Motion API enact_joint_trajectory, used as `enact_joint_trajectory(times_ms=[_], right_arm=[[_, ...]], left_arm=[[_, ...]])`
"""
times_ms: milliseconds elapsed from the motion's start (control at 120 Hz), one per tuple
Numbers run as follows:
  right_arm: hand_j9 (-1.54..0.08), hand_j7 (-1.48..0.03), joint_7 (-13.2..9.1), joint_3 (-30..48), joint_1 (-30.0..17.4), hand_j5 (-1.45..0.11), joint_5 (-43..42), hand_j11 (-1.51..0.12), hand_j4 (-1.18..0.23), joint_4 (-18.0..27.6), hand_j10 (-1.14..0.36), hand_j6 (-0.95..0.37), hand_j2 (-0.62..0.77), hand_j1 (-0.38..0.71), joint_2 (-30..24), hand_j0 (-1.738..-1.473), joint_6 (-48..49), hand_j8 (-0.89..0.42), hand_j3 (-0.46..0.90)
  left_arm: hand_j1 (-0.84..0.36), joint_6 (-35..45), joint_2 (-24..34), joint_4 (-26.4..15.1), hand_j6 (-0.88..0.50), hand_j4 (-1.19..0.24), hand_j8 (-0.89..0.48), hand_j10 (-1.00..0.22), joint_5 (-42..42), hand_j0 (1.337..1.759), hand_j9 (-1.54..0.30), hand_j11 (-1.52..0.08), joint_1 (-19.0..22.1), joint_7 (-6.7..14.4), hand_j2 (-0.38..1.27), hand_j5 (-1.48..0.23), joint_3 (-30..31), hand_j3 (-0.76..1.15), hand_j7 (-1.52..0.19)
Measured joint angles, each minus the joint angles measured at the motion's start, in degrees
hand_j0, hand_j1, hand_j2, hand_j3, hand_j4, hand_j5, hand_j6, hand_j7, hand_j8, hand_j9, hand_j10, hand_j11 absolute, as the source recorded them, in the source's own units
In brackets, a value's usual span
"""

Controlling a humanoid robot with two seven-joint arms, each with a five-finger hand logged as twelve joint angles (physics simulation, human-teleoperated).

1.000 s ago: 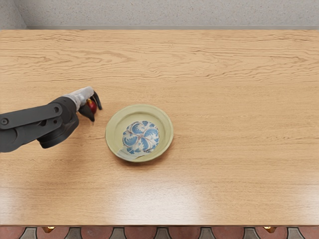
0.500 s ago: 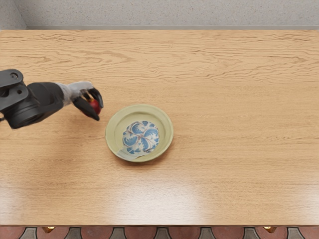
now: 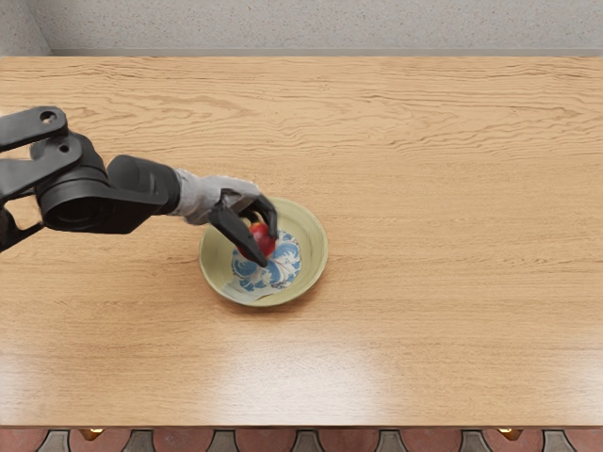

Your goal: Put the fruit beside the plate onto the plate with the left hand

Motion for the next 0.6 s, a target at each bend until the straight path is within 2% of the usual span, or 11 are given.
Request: enact_joint_trajectory(times_ms=[167,375,600], right_arm=[[-0.05,-0.05,0.0,0.0,0.1,-0.05,0.0,-0.05,-0.04,0.0,-0.04,-0.04,-0.01,-0.31,0.0,-1.658,0.0,-0.04,0.0],[-0.05,-0.05,0.0,0.0,0.1,-0.05,0.0,-0.05,-0.04,0.0,-0.04,-0.04,-0.01,-0.31,0.0,-1.658,0.0,-0.04,0.0],[-0.05,-0.05,0.0,0.0,0.1,-0.05,0.0,-0.05,-0.04,0.0,-0.04,-0.04,-0.01,-0.31,0.0,-1.658,0.0,-0.04,0.0]], left_arm=[[-0.39,3.0,0.0,0.3,-0.29,-0.84,-0.2,-0.5,7.5,1.636,-1.2,-1.19,0.6,0.0,0.31,-1.17,-0.1,0.0,-1.2],[-0.31,5.1,-0.5,0.2,-0.45,-0.66,-0.35,-0.59,8.9,1.647,-0.9,-0.9,1.0,0.0,0.21,-0.87,-0.2,0.0,-0.89],[-0.1,5.4,-0.6,0.0,-0.34,-0.41,-0.31,-0.38,8.7,1.654,-0.56,-0.56,1.1,0.0,0.11,-0.55,-0.2,0.0,-0.55]])
